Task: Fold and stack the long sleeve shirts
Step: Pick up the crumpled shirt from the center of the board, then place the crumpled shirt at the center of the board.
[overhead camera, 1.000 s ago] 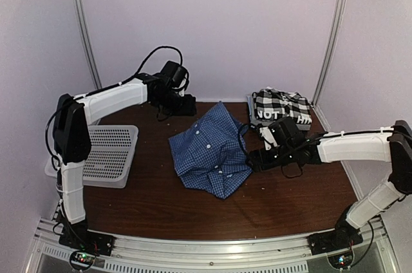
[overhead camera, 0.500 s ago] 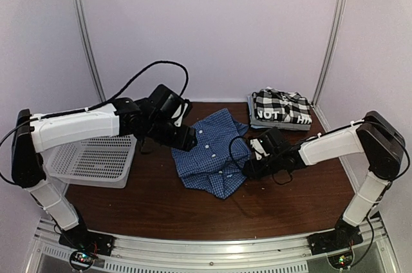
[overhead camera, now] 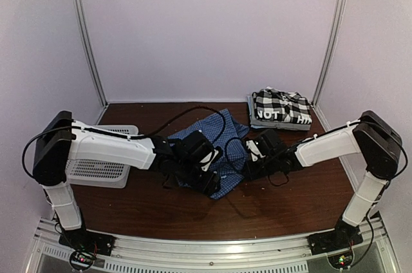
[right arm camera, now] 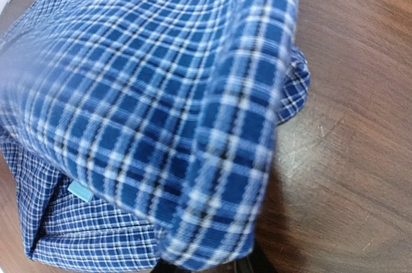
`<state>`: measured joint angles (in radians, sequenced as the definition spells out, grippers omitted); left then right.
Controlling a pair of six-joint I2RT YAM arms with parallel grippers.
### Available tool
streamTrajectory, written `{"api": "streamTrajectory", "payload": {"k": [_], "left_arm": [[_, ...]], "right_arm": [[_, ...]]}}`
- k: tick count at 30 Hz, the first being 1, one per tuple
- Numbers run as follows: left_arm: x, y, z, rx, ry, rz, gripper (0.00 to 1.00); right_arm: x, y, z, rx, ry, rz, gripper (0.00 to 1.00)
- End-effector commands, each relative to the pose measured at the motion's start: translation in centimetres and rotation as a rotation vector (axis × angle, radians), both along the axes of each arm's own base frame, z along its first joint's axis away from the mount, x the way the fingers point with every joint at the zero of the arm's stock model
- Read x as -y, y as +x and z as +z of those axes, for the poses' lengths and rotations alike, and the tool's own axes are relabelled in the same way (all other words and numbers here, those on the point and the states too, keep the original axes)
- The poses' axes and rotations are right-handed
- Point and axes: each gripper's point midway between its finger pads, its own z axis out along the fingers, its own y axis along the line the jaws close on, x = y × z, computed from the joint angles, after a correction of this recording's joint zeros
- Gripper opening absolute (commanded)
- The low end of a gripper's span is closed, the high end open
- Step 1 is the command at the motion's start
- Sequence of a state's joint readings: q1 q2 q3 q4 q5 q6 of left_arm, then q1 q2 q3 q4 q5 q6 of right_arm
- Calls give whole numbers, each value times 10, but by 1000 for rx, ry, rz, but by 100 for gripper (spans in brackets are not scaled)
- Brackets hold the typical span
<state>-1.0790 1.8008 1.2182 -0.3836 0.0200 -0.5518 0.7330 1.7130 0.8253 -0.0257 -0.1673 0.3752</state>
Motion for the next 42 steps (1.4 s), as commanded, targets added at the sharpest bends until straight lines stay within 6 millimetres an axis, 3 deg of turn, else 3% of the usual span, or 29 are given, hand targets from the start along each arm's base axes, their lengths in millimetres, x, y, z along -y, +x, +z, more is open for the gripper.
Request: {"api": "streamTrajectory", "payload": {"k": [1,5,9,12,15,17,20,24,29,33,35,38,40,42], "left_arm": [[19,7,-17,2,-8,-1,70],[20,5,-36,-16,26,0,69],[18,8,-48,-2,68,17,61],[13,12,-49,9,102,47,37],[14,12,-27,43,88,50,11],[18,12,1,79,51,40,0],[27,7,59,147,-55,-1,0],[41,-9,154,251,-237,-104,0],[55,-56,269,349,-481,-311,0],[59,-100,346,427,-646,-464,0],[58,-116,367,434,-702,-523,0],[52,-123,381,448,-762,-542,0],[45,-107,383,480,-766,-466,0],[33,-76,378,471,-769,-367,0]], "right_arm": [[-4,0,13,19,38,-25,17],[-4,-5,18,9,61,-41,4],[-4,-11,30,19,86,-49,0],[-3,-13,40,29,100,-55,0],[-2,-16,61,54,123,-62,0],[0,-16,81,83,145,-71,0],[1,-14,125,151,199,-84,0],[3,-13,192,252,283,-91,0],[11,-24,292,410,454,-85,0],[22,-44,376,534,623,-55,0],[29,-56,409,584,701,-37,0],[33,-70,442,625,790,-4,0],[33,-70,451,637,807,-2,0],[30,-62,449,641,781,-18,0]]}}
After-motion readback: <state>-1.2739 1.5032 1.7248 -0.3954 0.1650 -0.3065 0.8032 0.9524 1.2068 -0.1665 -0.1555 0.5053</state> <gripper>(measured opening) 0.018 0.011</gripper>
